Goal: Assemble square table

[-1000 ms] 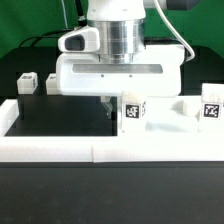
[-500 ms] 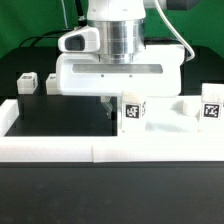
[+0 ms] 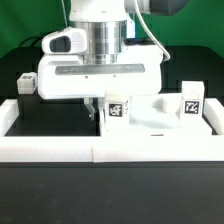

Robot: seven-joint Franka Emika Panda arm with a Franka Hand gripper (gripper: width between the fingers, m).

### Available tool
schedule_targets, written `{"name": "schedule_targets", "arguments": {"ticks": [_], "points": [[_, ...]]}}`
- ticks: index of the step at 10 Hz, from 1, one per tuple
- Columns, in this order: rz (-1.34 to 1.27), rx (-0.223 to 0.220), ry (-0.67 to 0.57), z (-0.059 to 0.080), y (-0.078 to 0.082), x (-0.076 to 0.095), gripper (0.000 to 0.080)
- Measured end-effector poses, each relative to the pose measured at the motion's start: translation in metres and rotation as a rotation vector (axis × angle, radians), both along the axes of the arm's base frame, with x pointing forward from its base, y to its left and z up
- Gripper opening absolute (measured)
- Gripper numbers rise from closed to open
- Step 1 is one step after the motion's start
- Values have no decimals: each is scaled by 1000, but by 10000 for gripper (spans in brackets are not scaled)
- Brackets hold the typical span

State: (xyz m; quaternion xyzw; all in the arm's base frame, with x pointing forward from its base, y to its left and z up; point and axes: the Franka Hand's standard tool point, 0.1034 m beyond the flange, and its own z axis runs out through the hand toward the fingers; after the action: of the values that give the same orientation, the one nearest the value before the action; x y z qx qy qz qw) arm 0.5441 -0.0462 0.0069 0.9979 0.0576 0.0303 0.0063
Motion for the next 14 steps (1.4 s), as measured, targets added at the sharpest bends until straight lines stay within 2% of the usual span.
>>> {"name": "schedule_targets", "arguments": {"ticks": [3,5,7,10,12,13,14], "points": [[180,-19,5,0,-3,0,64],[529,-62,1,3,5,9,64],[685,-96,-23,4,10,13,64],[870,-127,-5,5,5,14,65],[1093,-170,2,5,31,24,66],[1217,-193,5,6,38,29,67],[1253,-197,10,6,35,28,67]]}}
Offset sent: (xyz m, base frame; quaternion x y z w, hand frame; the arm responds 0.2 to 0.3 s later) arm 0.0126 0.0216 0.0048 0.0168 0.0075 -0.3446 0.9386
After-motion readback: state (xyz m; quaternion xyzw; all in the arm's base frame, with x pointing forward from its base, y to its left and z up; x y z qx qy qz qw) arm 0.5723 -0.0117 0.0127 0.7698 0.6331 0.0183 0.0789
